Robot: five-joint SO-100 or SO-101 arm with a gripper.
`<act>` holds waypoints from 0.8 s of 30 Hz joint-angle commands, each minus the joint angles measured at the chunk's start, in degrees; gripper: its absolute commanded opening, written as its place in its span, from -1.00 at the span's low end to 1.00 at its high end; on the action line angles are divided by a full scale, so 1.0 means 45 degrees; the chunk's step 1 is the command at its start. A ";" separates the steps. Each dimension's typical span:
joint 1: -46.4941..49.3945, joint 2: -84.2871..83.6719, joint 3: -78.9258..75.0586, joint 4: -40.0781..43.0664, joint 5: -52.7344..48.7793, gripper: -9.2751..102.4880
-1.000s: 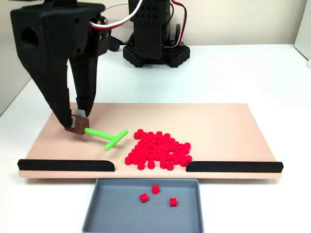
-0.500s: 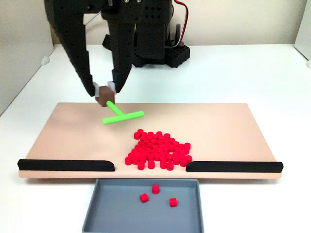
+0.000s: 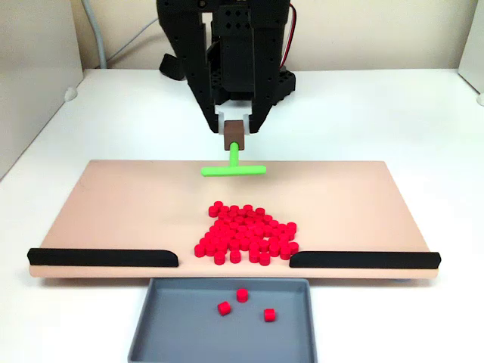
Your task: Gather the right side granules
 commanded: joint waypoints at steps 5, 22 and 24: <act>-0.0430 0.0898 0.0371 0.0156 0.0977 -0.84; -0.0469 0.1484 0.0371 0.0449 0.0723 -0.84; -0.0469 0.1445 0.0371 0.0449 0.0605 -0.84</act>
